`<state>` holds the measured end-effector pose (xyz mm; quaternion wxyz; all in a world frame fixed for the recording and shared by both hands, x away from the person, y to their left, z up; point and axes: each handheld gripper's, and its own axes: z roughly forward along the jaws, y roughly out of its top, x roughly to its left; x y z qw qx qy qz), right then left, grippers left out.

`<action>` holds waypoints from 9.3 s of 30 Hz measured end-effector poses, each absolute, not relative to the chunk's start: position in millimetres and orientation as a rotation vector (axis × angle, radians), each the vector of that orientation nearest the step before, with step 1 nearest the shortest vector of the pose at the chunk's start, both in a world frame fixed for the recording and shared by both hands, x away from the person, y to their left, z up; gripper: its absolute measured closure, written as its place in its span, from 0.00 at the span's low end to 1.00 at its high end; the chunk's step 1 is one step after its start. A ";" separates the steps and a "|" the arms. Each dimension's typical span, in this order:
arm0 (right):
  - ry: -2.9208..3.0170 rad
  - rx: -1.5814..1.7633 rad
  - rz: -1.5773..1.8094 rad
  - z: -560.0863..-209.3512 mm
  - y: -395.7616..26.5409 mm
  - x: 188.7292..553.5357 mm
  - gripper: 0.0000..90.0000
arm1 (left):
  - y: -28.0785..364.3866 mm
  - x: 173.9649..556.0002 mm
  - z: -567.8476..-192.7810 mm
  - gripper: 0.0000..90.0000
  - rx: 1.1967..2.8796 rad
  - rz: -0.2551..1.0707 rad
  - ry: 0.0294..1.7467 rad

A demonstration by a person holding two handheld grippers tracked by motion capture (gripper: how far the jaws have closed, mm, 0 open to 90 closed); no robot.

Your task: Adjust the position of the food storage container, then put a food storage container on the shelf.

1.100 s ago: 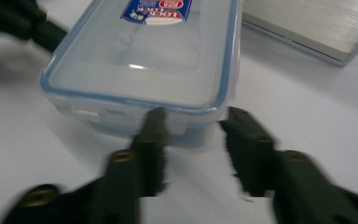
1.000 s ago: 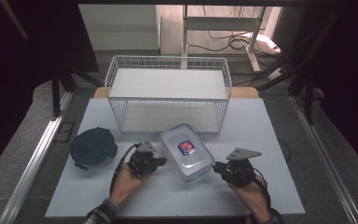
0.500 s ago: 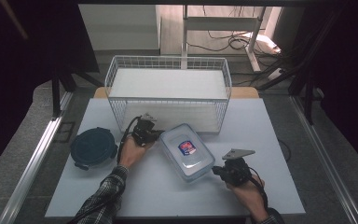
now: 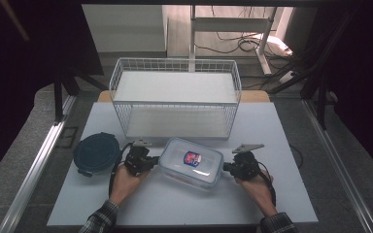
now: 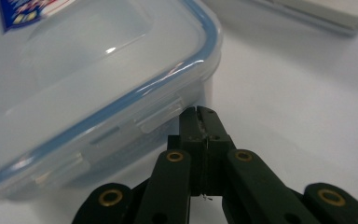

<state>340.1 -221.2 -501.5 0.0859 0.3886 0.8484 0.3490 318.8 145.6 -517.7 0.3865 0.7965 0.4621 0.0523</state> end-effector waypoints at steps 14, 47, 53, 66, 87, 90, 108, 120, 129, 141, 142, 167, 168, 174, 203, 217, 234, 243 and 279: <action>2.532 1.114 1.043 -499.1 -196.1 352.4 0.99 | 162.3 288.8 -513.5 1.00 1.986 0.201 1.203; 2.405 0.972 1.164 -495.6 -239.6 283.8 0.00 | 191.7 229.3 -522.0 0.04 2.030 0.329 1.025; 2.407 0.952 1.182 -492.0 -239.8 284.4 0.00 | 192.6 231.8 -520.3 0.01 1.985 0.302 1.032; 2.463 0.941 1.241 -473.2 -210.7 302.5 0.01 | 167.8 264.4 -495.6 0.03 1.964 0.201 0.998; 2.812 1.284 1.336 -500.3 -190.1 341.6 0.10 | 161.5 304.1 -518.3 0.15 1.912 -0.260 1.027; 2.795 1.322 1.390 -497.7 -200.6 339.2 0.25 | 168.4 297.2 -518.1 0.30 1.878 -0.282 1.025; 2.606 1.366 1.502 -482.9 -223.5 317.4 0.54 | 170.7 282.9 -510.4 0.61 1.784 -0.163 0.989; 2.547 1.296 1.520 -468.7 -221.1 317.9 0.55 | 169.2 292.0 -493.5 0.59 1.782 -0.113 0.996; 2.507 1.239 1.565 -445.5 -215.9 327.4 0.55 | 175.5 303.6 -469.6 0.59 1.768 -0.089 0.976; 2.449 1.174 1.632 -400.3 -207.3 348.7 0.56 | 189.2 326.5 -417.6 0.59 1.724 -0.045 0.955; 2.443 1.160 1.639 -395.3 -205.6 351.5 0.56 | 191.3 329.0 -411.2 0.59 1.719 -0.037 0.952; 2.364 1.073 1.691 -309.8 -179.6 416.6 0.56 | 216.0 394.3 -329.5 0.59 1.639 0.036 0.932; 2.360 1.073 1.693 -308.2 -179.2 419.9 0.56 | 216.2 397.5 -327.0 0.59 1.640 0.041 0.930; 2.343 1.091 1.715 -302.6 -177.4 439.3 0.56 | 217.7 417.2 -317.3 0.59 1.644 0.047 0.940; 2.353 1.168 1.587 -305.6 -166.3 472.7 0.45 | 209.5 444.4 -331.7 0.47 1.720 0.140 0.970; 2.307 1.170 1.446 -303.1 -154.5 472.1 0.30 | 205.5 443.4 -329.8 0.41 1.712 0.230 1.042; 2.249 1.139 1.405 -297.9 -149.3 470.6 0.48 | 203.0 438.0 -321.9 0.55 1.702 0.267 1.050; 2.229 1.155 1.397 -293.9 -150.2 469.4 0.52 | 198.5 433.4 -315.9 0.58 1.725 0.289 1.041; 2.277 0.849 1.373 -329.6 -161.4 383.1 0.05 | 188.6 348.3 -372.3 0.11 1.851 0.313 0.928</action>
